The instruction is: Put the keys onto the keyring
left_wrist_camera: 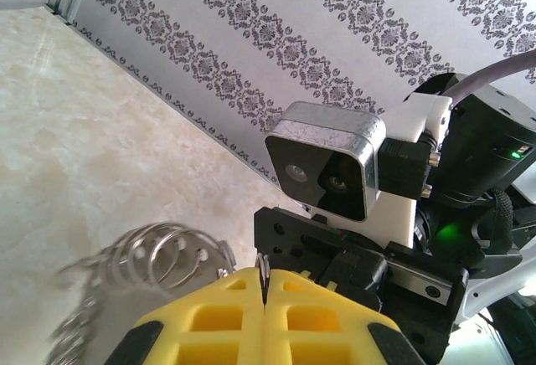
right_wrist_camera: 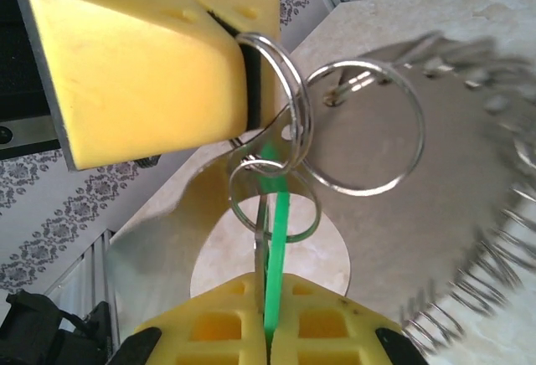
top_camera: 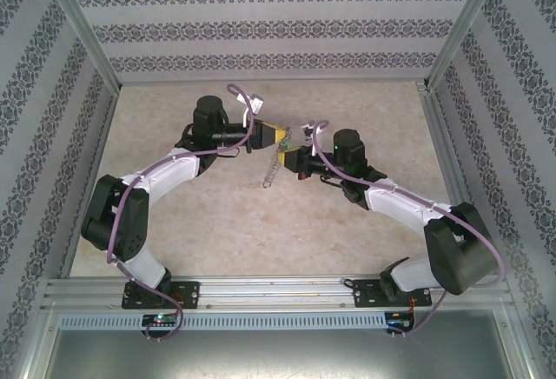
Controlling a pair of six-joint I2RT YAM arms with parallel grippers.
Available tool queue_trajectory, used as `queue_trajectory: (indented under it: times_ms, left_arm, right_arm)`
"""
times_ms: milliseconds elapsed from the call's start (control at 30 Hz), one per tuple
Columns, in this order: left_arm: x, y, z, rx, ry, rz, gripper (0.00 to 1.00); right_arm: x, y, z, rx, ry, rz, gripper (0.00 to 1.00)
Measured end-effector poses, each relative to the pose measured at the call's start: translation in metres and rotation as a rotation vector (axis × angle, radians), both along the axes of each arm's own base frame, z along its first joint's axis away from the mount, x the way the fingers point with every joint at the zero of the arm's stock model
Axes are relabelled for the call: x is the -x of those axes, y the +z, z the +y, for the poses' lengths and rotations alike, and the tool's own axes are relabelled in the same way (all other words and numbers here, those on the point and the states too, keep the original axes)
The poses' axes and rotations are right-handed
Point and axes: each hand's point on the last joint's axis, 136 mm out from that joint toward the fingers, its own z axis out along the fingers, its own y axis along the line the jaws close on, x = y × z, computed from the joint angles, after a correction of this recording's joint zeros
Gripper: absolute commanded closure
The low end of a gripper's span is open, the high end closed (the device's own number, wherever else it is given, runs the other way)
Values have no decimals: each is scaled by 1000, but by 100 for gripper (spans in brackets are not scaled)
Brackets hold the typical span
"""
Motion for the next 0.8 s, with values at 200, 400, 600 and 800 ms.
queue_trajectory:
  times_ms: [200,400,600,800]
  left_arm:
    - [0,2,0,4,0,-10,100]
    - [0,1,0,9,5,-14,100]
    - [2,1,2,10,11,-18,100]
    - [3,5,3,15,22,-33,100]
  right_arm:
    - [0,2,2,4,6,-4,100]
    - [-1,1,2,7,5,-4,100]
    - [-2,0,2,3,5,5,100]
    - [-3,3,3,-10,2,3,100]
